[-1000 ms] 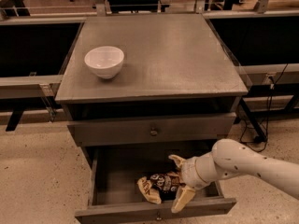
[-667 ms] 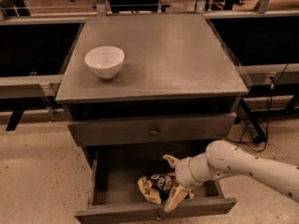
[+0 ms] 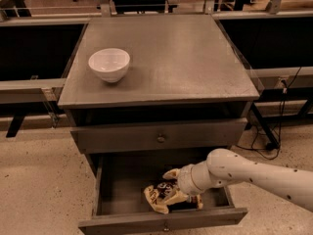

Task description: Pick brown chip bag from middle drawer and place on counter

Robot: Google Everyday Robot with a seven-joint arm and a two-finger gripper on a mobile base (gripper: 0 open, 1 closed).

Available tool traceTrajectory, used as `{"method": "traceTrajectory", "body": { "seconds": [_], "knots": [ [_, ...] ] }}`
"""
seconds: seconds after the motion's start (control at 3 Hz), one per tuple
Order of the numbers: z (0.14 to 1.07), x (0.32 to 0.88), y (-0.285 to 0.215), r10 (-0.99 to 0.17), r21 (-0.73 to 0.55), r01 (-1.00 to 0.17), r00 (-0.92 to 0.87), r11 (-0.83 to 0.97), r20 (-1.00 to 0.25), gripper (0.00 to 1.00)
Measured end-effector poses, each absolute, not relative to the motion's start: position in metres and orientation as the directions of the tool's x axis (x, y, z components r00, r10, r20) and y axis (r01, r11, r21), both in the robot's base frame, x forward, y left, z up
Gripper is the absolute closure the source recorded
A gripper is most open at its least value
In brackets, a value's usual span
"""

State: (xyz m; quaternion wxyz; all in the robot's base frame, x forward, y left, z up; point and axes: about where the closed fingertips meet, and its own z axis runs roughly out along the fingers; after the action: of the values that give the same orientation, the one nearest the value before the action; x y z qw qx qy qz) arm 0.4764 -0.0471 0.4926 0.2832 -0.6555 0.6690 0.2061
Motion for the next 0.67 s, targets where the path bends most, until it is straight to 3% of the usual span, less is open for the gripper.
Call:
{"method": "traceTrajectory", "body": {
  "seconds": [0.33,0.67],
  "knots": [
    [0.469,0.482,-0.049,-0.764,-0.062,-0.994,-0.031,0.092,-0.644,0.3],
    [0.453,0.485,-0.049,-0.772,-0.043,-0.993,-0.057,0.108,-0.633,0.11]
  ]
}}
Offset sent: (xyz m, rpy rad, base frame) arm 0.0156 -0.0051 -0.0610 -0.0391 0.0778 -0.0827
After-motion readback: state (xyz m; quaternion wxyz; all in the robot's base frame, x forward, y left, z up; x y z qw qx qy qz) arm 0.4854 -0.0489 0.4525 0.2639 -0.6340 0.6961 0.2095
